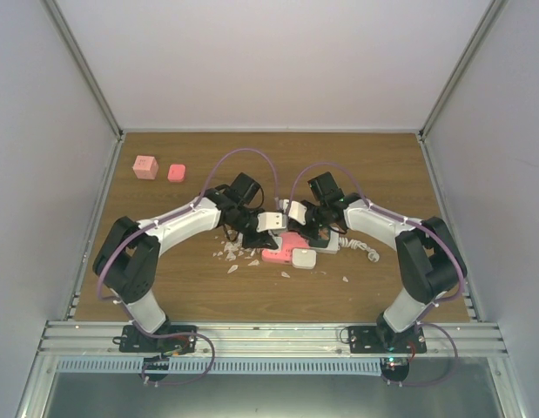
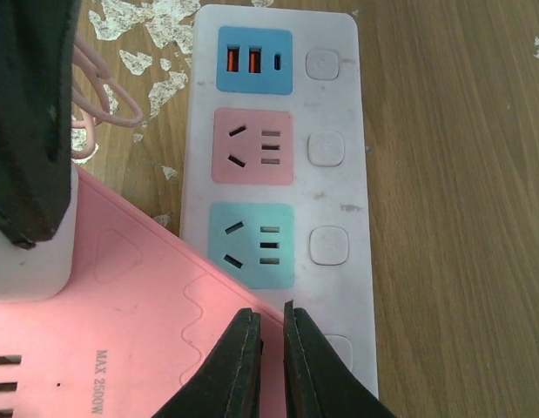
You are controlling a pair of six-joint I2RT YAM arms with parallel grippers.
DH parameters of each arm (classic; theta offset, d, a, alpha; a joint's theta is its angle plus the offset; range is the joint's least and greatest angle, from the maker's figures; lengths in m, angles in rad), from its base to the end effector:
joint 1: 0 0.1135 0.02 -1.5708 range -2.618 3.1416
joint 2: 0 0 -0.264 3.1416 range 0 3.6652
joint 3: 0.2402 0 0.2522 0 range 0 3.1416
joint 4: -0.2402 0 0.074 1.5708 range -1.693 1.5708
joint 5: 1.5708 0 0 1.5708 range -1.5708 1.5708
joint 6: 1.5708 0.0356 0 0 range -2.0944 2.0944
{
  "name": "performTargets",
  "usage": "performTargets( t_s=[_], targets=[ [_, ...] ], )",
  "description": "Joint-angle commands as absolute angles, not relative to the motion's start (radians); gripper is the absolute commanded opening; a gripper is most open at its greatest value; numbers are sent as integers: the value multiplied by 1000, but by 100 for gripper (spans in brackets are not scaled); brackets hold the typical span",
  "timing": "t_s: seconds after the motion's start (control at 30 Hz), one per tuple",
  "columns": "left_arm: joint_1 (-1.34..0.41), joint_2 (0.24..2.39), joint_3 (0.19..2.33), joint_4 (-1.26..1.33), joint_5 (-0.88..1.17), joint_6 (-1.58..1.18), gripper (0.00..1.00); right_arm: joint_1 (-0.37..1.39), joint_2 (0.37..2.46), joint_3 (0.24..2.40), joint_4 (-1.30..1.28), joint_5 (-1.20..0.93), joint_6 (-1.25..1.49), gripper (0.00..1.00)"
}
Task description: Pull the plug off the socket
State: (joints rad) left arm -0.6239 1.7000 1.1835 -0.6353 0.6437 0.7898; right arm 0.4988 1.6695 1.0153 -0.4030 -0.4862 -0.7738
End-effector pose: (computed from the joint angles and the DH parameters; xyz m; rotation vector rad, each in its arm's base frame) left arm 0.2621 -0.2150 0.2129 1.8029 1.8311 -0.8066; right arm 0.2807 0.1719 0.1829 -1.6308 1.9309 0.5288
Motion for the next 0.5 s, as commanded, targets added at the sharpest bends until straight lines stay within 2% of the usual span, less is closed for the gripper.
performTargets(
  t_s=[0.0,0.33,0.47],
  targets=[
    [-643,1569,1147,-538,653,824,17,509,1707,964,-508,-388,-795,11],
    [-694,1499,1045,-445,487,908,18,509,1709,964,-509,-390,-794,11],
    [-662,1549,1129,-526,598,840,18,510,1708,963,-509,-390,-793,11]
  ],
)
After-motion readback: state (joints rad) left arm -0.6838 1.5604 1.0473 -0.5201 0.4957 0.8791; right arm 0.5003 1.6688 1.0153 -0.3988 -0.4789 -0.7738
